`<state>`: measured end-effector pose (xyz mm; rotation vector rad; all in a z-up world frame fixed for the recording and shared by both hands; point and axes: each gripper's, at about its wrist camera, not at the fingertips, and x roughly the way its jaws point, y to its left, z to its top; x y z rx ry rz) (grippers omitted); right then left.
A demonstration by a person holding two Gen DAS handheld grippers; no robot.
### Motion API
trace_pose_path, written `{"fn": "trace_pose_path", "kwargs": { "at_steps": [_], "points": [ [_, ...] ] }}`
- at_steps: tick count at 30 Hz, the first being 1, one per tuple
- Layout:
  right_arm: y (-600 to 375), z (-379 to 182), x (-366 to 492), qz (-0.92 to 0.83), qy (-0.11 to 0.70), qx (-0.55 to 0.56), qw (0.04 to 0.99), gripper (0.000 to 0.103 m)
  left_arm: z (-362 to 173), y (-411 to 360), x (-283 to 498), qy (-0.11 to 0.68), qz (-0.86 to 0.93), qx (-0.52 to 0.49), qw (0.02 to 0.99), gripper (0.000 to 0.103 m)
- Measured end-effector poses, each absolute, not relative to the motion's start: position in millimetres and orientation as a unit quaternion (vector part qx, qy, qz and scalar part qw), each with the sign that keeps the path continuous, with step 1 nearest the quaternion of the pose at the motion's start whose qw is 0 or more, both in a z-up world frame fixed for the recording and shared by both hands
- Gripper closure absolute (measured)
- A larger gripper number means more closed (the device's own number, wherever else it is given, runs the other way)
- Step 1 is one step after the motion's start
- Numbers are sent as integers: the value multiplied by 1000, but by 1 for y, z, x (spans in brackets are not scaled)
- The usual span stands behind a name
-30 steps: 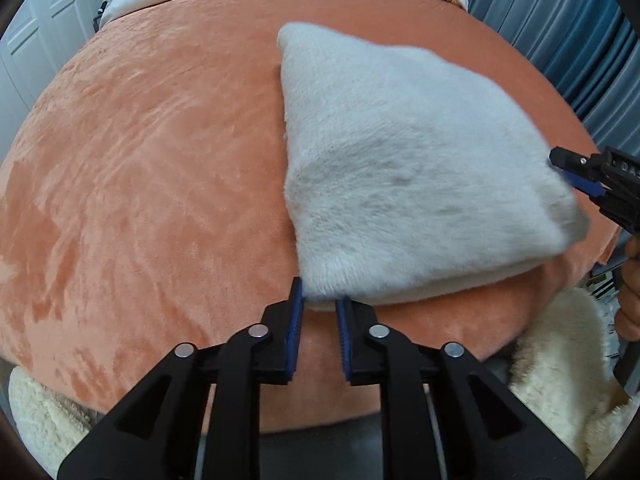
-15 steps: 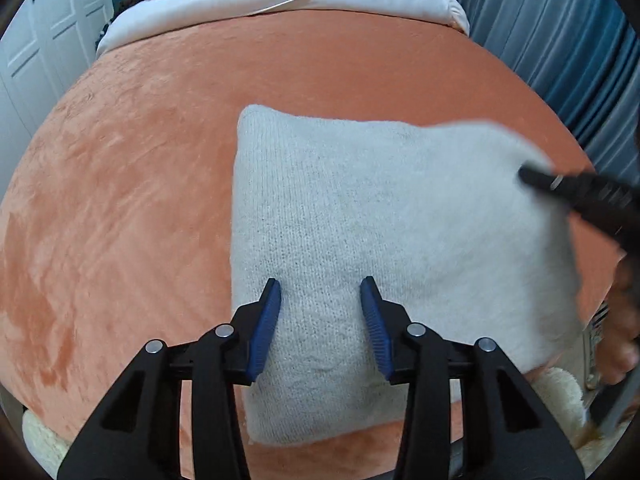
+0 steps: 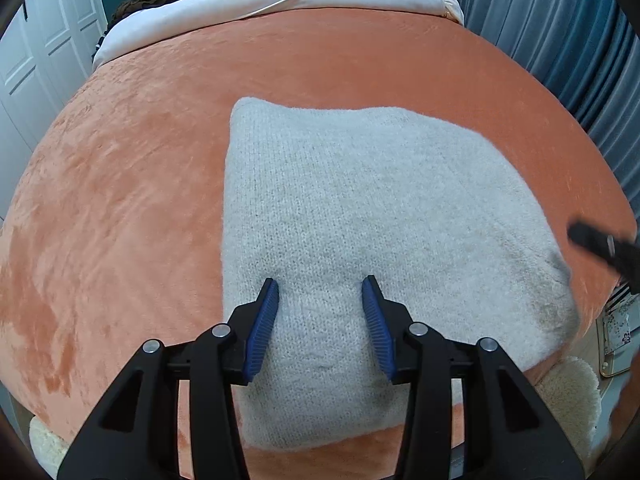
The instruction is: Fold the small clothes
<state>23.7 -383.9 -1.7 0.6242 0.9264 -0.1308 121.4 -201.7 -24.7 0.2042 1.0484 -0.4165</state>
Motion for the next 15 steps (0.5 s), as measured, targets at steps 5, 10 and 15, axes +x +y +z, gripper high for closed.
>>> {"fn": "trace_pose_path", "kwargs": {
  "at_steps": [5, 10, 15],
  "points": [
    [-349, -36, 11, -84, 496, 234, 832, 92, -25, -204, 118, 492, -192, 103, 843, 61],
    [-371, -11, -8, -88, 438, 281, 849, 94, -24, -203, 116, 491, -192, 110, 843, 61],
    [-374, -75, -2, -98, 505, 281, 810, 95, -28, -207, 113, 489, -190, 119, 843, 59]
  ]
}}
